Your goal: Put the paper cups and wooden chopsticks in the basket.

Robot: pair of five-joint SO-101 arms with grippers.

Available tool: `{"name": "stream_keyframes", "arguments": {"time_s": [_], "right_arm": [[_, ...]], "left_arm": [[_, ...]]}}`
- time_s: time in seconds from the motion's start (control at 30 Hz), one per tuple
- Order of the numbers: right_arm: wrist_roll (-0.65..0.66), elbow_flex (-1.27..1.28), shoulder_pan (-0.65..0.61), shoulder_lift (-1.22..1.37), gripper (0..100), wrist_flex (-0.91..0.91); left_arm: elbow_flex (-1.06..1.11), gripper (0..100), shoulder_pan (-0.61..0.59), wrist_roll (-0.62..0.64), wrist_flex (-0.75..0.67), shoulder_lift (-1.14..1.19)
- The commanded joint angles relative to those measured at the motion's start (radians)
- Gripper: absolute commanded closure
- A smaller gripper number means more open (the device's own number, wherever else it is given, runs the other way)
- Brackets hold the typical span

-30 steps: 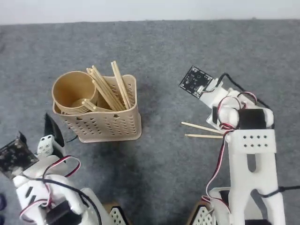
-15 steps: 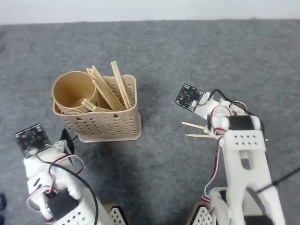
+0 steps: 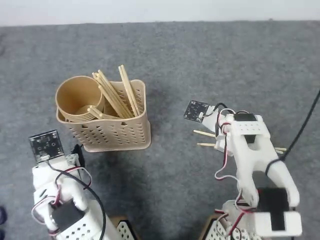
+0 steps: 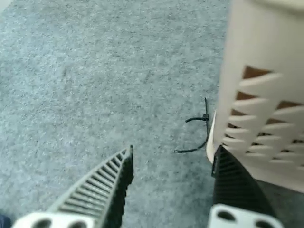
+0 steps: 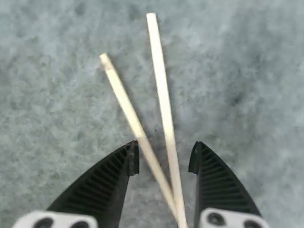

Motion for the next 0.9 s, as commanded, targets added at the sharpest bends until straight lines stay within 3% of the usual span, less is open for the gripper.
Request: {"name": "stream_keyframes", "arguments": {"time_s": [0.0,0.27,0.47,0.7,0.87], "right_arm": [[0.014,-0.068,0.015,0.058,81.6,-0.071],[0.014,-0.157,0.022,0.183,82.0,-0.064],[0.018,-0.160,0.019,0.186,99.4,-0.050],[0.012,-0.198,0.025,0.159,99.1,-0.035],[-0.112,-0.376,0.035,-0.044,99.1,0.087]], "left_arm": [[-0.004,75,0.002,-0.012,0.000,-0.018],[-0.002,75,0.002,-0.012,-0.003,-0.018],[-0.002,75,0.005,-0.012,-0.003,-0.018],[-0.002,75,0.006,-0.012,-0.003,-0.018],[0.028,75,0.020,-0.012,-0.048,-0.018]]}}
